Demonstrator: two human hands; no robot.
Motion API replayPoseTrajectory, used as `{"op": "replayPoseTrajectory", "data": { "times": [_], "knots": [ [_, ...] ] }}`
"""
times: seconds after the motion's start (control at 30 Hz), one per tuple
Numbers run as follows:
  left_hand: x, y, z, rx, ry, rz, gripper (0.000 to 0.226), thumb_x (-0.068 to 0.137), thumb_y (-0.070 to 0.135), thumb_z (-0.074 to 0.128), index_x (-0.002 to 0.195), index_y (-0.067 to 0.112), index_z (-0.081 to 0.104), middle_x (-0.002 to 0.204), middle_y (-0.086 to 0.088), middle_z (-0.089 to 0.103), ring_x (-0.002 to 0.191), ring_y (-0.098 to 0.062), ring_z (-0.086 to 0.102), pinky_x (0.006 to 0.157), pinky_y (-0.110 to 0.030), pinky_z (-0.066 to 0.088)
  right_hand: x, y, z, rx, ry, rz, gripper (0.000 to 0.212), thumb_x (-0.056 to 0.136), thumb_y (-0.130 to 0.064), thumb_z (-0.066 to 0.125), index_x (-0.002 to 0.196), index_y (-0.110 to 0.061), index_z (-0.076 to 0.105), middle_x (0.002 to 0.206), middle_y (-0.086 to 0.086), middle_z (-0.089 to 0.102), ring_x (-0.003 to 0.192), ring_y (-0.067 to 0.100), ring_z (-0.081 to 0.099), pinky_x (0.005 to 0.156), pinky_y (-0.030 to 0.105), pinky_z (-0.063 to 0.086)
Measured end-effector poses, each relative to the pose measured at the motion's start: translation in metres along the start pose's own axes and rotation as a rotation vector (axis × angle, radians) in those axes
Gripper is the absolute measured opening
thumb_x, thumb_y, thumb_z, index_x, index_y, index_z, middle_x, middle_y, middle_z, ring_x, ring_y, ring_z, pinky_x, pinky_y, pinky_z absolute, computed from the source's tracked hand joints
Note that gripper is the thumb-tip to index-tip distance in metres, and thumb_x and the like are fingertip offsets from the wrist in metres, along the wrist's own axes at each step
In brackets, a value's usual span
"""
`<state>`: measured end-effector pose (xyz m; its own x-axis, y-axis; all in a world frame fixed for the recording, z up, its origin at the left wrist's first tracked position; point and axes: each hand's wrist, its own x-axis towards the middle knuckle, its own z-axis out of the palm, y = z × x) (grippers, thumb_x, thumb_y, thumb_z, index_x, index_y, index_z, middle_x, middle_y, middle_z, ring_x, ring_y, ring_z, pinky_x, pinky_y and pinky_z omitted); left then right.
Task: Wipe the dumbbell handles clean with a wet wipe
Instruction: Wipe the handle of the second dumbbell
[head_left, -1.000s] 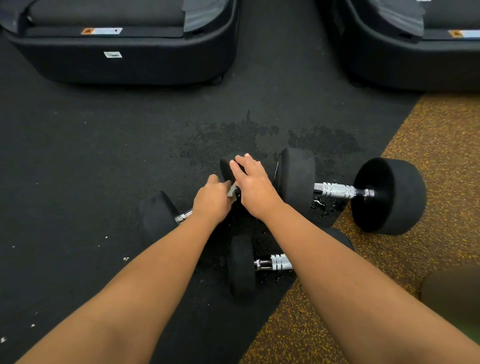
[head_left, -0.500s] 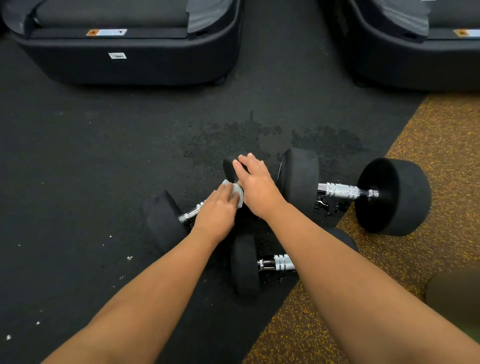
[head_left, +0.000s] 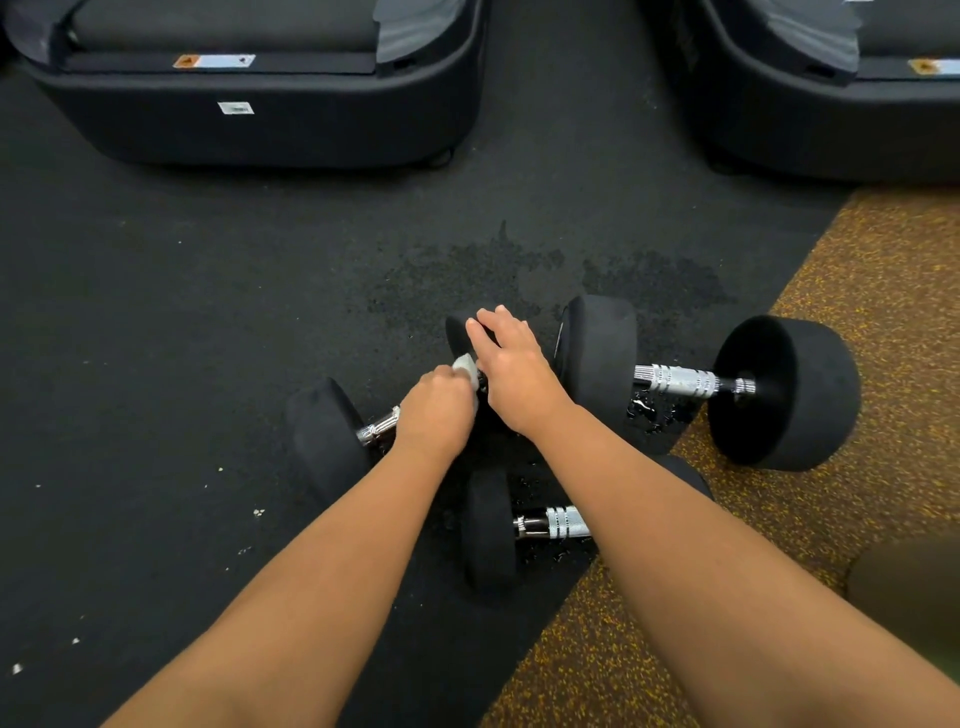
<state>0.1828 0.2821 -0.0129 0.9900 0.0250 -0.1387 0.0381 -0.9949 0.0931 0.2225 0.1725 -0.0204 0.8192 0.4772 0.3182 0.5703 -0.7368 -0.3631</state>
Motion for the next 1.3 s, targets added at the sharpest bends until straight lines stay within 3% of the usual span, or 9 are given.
{"op": "replayPoseTrajectory", "data": {
  "times": [0.1,0.23,0.4,0.57,0.77,0.93,1.1,1.3],
  "knots": [
    [0.002,0.005,-0.005,0.008,-0.009,0.054,0.027,0.096,0.013,0.044,0.12,0.004,0.054,0.115,-0.011,0.059,0.101,-0.029,0.06,0.074,-0.035,0.048,0.002,0.001,0.0,-0.012,-0.025,-0.001,0.06,0.075,0.01,0.065,0.131,0.007,0.044,0.135,0.026,0.044,0.131,0.046,0.032,0.106,0.057,0.03],
    [-0.008,-0.002,-0.009,0.052,-0.008,0.051,0.026,0.094,0.009,0.045,0.119,0.005,0.049,0.112,-0.009,0.057,0.101,-0.027,0.059,0.069,-0.032,0.043,0.002,0.001,0.0,0.008,-0.024,-0.006,0.058,0.068,0.014,0.069,0.123,0.011,0.05,0.125,0.03,0.051,0.121,0.05,0.044,0.096,0.059,0.04],
    [-0.014,-0.015,-0.009,0.101,-0.056,-0.15,0.033,0.092,0.005,0.043,0.124,-0.001,0.047,0.109,-0.014,0.062,0.098,-0.031,0.063,0.073,-0.034,0.047,0.003,0.0,0.001,0.001,-0.003,-0.004,0.055,0.073,0.012,0.065,0.125,0.01,0.049,0.127,0.028,0.05,0.124,0.049,0.041,0.099,0.06,0.037],
    [-0.015,-0.022,-0.012,0.199,-0.16,-0.173,0.021,0.09,0.007,0.053,0.109,0.008,0.063,0.111,-0.01,0.06,0.099,-0.028,0.063,0.073,-0.035,0.05,0.002,0.001,0.002,0.002,-0.014,-0.002,0.057,0.07,0.013,0.068,0.124,0.01,0.05,0.124,0.028,0.052,0.121,0.05,0.043,0.096,0.061,0.039],
    [-0.023,-0.022,-0.009,0.201,-0.145,-0.187,0.021,0.089,0.003,0.052,0.106,0.006,0.063,0.11,-0.011,0.059,0.098,-0.03,0.063,0.075,-0.037,0.05,0.002,0.0,0.002,0.012,-0.007,0.018,0.054,0.074,0.012,0.065,0.126,0.01,0.049,0.126,0.027,0.05,0.125,0.049,0.04,0.101,0.061,0.033],
    [-0.025,-0.023,-0.016,0.312,-0.148,-0.091,0.019,0.087,0.003,0.055,0.103,0.011,0.063,0.102,-0.006,0.062,0.096,-0.026,0.061,0.057,-0.031,0.038,0.002,0.0,0.0,0.009,-0.006,0.014,0.056,0.072,0.013,0.067,0.125,0.01,0.049,0.126,0.028,0.051,0.124,0.05,0.041,0.101,0.06,0.032],
    [-0.018,-0.022,-0.026,0.334,-0.165,-0.016,0.014,0.088,0.01,0.058,0.101,0.01,0.062,0.095,-0.006,0.065,0.088,-0.027,0.065,0.061,-0.032,0.043,0.0,-0.001,-0.001,0.005,-0.017,0.017,0.055,0.073,0.012,0.067,0.125,0.011,0.05,0.126,0.028,0.051,0.122,0.05,0.042,0.1,0.061,0.035],
    [-0.006,-0.009,-0.027,0.392,-0.126,0.061,0.017,0.087,0.0,0.054,0.101,0.007,0.062,0.095,-0.008,0.065,0.088,-0.028,0.065,0.063,-0.034,0.047,0.003,-0.004,-0.002,-0.008,-0.052,0.031,0.056,0.073,0.011,0.066,0.126,0.011,0.048,0.127,0.028,0.05,0.124,0.049,0.041,0.098,0.06,0.039]
  ]
}}
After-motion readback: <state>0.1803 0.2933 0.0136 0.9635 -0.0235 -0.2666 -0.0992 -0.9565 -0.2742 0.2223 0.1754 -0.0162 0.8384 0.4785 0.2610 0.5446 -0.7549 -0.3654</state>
